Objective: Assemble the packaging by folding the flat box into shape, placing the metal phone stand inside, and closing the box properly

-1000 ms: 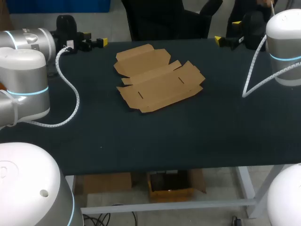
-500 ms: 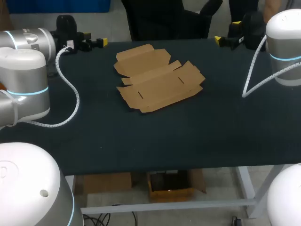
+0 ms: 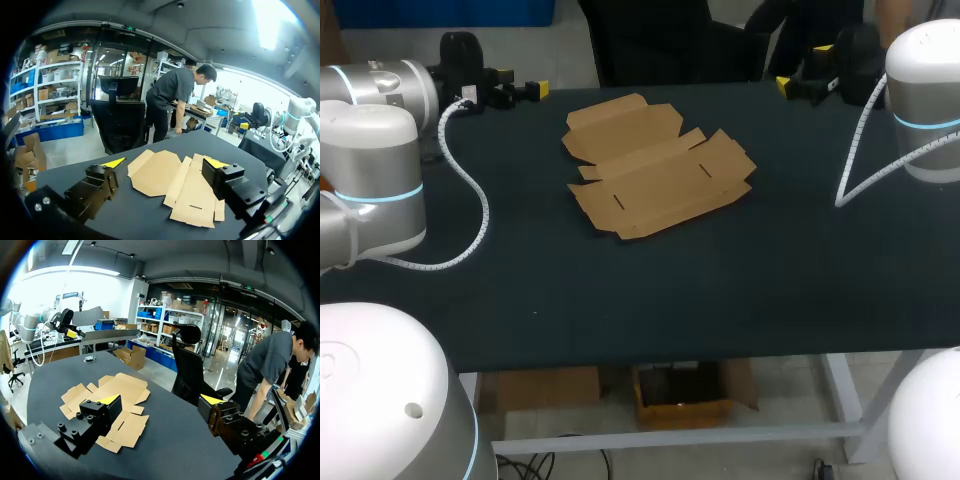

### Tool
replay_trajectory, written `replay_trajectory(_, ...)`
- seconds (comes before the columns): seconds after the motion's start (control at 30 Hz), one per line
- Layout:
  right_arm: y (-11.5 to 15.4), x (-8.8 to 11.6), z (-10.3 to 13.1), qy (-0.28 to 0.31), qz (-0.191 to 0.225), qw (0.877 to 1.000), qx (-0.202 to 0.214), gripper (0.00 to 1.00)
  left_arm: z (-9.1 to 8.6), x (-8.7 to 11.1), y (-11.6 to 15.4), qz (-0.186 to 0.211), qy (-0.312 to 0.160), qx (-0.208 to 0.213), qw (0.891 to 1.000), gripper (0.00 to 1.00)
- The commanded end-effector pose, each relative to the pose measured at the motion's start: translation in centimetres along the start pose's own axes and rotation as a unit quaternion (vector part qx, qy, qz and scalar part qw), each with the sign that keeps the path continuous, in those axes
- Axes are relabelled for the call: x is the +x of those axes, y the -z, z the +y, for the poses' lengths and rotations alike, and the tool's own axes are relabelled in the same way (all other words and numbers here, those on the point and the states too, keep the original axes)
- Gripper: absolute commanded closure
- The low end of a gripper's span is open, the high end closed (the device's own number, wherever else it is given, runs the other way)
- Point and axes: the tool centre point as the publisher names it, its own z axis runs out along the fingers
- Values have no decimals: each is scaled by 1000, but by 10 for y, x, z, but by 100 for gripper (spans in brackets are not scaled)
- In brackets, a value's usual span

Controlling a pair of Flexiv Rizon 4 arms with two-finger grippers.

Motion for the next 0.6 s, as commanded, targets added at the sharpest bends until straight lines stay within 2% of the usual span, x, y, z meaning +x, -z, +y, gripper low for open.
replay_trajectory(0.03, 0, -1, 0, -3, 2, 1000, 1, 0, -3, 1, -1, 0, 3, -13, 1000, 0)
replay_trajectory(0.37, 7, -3, 3, -23, 18, 998, 54, 0, -8, 15, 6, -12, 25, -65, 997, 0)
replay_trajectory(0.6, 10, -5, -6, -46, 24, 989, 135, 0, -4, 22, 16, -24, 65, -103, 992, 0)
